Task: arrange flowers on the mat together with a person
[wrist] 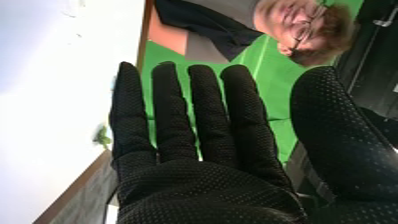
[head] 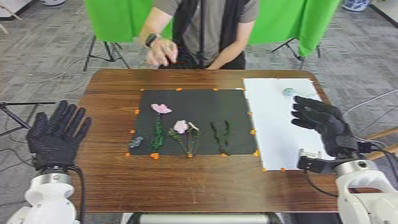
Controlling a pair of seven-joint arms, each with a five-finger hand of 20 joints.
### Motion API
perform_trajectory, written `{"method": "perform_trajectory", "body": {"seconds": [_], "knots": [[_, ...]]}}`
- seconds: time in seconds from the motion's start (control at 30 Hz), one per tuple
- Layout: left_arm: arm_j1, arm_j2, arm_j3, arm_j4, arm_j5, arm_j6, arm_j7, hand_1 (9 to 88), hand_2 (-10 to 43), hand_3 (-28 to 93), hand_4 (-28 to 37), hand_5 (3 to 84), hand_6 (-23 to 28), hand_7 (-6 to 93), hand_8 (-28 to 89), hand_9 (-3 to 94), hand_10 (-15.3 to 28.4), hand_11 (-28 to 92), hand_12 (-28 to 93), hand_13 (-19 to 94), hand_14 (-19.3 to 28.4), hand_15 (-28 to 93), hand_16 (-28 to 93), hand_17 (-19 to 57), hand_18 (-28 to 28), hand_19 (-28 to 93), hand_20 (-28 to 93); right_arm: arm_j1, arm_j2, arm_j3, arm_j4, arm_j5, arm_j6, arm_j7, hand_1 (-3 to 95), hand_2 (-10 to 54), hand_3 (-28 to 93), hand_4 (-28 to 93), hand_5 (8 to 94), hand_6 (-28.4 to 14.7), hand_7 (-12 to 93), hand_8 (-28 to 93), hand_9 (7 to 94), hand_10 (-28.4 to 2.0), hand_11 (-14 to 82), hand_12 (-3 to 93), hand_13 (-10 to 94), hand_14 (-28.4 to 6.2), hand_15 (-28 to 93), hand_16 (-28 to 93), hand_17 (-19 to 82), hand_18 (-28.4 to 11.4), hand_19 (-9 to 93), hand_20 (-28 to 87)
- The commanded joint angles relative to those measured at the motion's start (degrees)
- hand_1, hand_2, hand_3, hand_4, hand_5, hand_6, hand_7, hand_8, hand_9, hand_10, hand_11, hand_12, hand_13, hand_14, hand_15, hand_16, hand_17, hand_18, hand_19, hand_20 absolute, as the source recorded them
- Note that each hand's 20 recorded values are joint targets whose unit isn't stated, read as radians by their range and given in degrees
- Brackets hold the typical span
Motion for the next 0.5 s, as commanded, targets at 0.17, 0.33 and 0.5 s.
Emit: {"method": "perform_trajectory", "body": {"seconds": [0.17, 0.33, 0.5], "knots": [[1.8, -0.16, 0.01, -0.25, 0.21, -0.58, -0.21, 24.1, 16.7, 72, -28.3, 44.3, 8.6, 9.0, -9, 36.8, 12.9, 16, 5, 29, 13.7, 24, -7, -4.9, 15.5, 39, 8, 1.7, 1.9, 2.4, 2.1, -18.6, 2.9, 2.5, 28.6, 4.2, 83, -26, 44.2, -2.9, 15, -13, 40.9, -12.8, 6.1, 10.7, 30, -12.1, 8, 13, 14, -14.4, 34, 13], [2.0, -0.02, 0.05, -0.3, 0.05, -0.3, 0.07, 23.8, 16.8, 73, -28.3, 44.2, 8.6, 9.1, -9, 36.9, 12.9, 16, 5, 29, 13.7, 24, -8, -4.9, 15.5, 39, 8, 7.8, 5.5, 1.2, 6.0, -31.8, 0.8, 7.2, 28.3, 1.9, 83, -27, 40.8, -3.2, 15, -13, 36.4, -12.6, 6.0, 10.5, 26, -12.5, 7, 12, 11, -15.0, 35, 13], [2.1, -0.55, -0.14, -0.22, 0.13, -0.14, -0.44, 23.7, 16.7, 73, -28.3, 44.3, 8.6, 9.2, -9, 37.1, 12.9, 17, 5, 29, 13.7, 24, -7, -4.9, 15.5, 39, 8, 17.0, 7.6, -5.9, 13.1, -42.0, -2.0, 15.9, 29.5, 1.7, 83, -27, 36.0, -3.7, 15, -12, 32.1, -13.2, 6.2, 10.1, 26, -12.5, 6, 12, 12, -11.8, 32, 9]]}}
